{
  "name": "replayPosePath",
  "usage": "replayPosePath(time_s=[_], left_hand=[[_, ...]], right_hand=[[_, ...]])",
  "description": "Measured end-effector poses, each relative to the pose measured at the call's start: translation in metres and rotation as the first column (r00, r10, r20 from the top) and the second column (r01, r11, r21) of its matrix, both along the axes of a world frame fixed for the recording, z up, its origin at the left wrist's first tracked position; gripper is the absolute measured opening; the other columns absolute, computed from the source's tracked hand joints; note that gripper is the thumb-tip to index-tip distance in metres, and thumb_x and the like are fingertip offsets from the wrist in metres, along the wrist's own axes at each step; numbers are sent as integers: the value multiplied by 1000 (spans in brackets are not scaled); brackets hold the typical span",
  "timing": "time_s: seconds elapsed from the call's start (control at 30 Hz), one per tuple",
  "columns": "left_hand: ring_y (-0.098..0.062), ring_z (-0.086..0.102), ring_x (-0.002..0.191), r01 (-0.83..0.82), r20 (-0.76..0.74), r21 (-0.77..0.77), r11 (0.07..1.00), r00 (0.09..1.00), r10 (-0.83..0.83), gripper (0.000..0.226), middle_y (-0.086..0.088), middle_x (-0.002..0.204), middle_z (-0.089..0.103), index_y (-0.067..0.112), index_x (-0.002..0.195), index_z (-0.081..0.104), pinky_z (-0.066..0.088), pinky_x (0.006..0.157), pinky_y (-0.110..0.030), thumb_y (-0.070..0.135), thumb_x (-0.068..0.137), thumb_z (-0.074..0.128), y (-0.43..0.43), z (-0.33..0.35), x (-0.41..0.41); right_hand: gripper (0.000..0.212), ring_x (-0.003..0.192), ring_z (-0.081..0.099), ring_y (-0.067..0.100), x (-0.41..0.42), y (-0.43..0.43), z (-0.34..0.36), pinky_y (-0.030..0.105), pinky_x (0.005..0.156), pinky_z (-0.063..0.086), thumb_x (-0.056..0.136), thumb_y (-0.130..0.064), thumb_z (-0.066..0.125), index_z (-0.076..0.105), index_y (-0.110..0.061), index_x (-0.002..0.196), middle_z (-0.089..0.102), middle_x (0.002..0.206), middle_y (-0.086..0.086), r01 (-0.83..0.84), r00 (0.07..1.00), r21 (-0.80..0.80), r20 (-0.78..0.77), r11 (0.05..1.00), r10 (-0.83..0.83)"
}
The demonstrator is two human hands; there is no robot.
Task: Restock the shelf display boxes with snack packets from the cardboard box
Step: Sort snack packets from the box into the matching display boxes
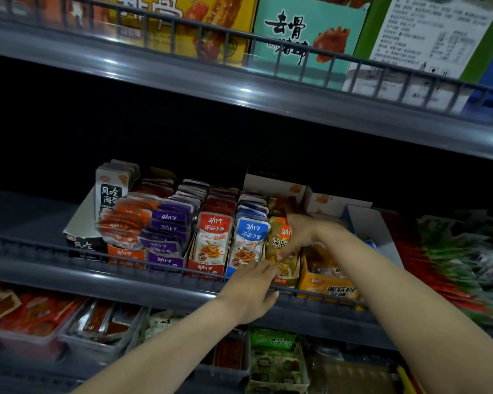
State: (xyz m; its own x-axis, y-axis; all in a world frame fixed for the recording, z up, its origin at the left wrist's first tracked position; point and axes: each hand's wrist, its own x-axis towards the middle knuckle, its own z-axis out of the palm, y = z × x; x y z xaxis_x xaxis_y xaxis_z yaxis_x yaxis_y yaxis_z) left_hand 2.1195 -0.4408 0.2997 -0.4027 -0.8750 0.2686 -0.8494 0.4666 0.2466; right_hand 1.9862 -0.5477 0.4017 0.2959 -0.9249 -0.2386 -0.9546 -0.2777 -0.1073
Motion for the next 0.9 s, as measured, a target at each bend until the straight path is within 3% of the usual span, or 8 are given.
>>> replayPosePath(time_s=[0.27,0.47,0.6,0.73,0.9], left_hand=[[-19,41,116,7,-5,-5,1000,1000,-7,42,1,128,44,19,134,39,32,96,-32,41,98,42,0,-2,1],[-18,42,112,-1,-33,-5,1000,999,0,41,2,124,46,20,129,43,32,94,-30,44,96,44,0,-4,0],[-17,42,112,15,-39,12,1000,999,-14,41,3,124,46,20,127,43,31,93,-29,45,95,45,1,-1,0],[-16,44,114,27,-62,25,999,998,-25,42,4,127,46,21,129,44,34,92,-28,46,95,45,1,2,4],[-15,45,115,-103,-150,-148,984,985,80,47,3,130,41,20,134,40,41,92,-28,48,96,42,-7,8,14]], right_hand=[[98,131,41,22,-1,-1,-4,34,104,38,62,-39,86,33,-16,140,41,144,4,-32,999,-44,2,999,32],[94,120,49,23,-7,10,-14,33,95,45,64,-45,83,32,-15,138,49,135,6,-132,991,-271,-59,953,121],[91,117,51,24,-10,11,-25,35,97,43,65,-47,81,35,-16,136,51,132,7,-143,990,-409,-65,901,128],[97,124,48,24,-9,4,-17,35,99,44,64,-50,82,33,-17,141,48,139,7,-128,991,-315,-70,941,111],[118,138,34,24,-14,1,-5,38,110,35,59,-51,84,15,-22,151,32,153,4,-107,994,-138,-39,985,103]])
